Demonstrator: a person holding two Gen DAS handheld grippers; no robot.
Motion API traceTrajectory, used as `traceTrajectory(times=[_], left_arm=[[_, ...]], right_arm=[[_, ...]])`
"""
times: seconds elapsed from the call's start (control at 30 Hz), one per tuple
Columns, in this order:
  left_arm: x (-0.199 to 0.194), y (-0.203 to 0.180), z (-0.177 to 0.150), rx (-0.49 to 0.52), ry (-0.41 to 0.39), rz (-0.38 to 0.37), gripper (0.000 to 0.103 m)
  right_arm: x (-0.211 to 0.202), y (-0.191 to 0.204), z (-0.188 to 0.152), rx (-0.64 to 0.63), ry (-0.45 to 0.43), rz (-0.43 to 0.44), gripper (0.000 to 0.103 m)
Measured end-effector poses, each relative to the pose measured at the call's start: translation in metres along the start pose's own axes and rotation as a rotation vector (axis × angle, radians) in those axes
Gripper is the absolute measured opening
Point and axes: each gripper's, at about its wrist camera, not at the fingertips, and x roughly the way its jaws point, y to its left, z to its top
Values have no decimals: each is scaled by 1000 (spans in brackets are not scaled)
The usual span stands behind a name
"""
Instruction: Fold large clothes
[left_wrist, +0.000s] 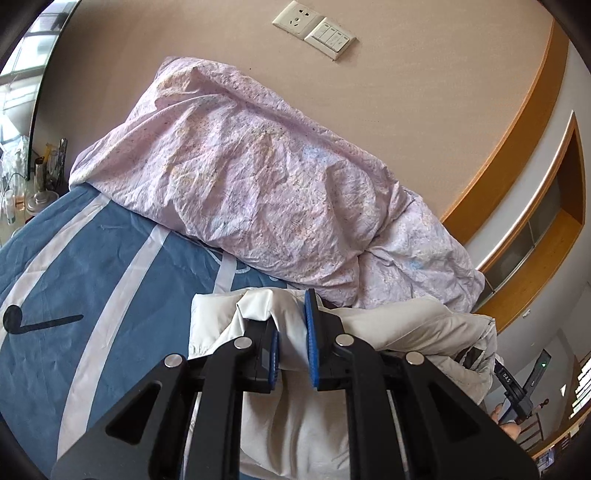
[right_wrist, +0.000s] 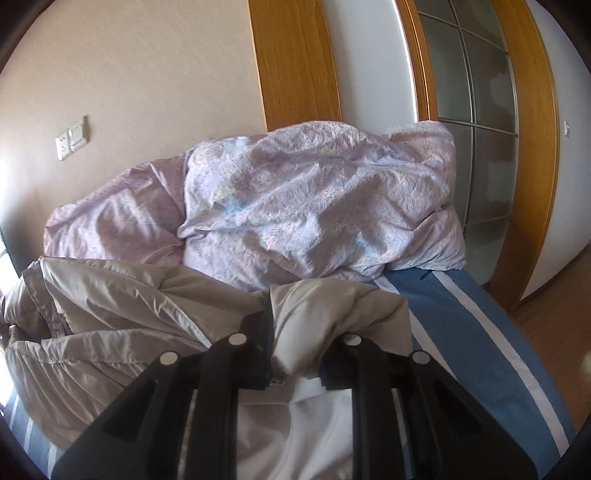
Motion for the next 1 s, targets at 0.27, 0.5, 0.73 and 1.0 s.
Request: traceTrajectory(times=[0.27, 0.5, 0.73, 1.0], left_arm=[[58, 6, 8, -16, 6, 78, 11], [96, 17, 6, -27, 30, 133, 11], [128, 27, 3, -65, 56, 184, 13], [122, 24, 9, -101, 72, 144, 34]], right_arm=[[77, 6, 1, 81, 131, -83, 18], [120, 7, -8, 123, 204, -131, 18], [156, 8, -16, 131, 275, -183, 26], [142, -2, -11, 225, 213, -82, 59]])
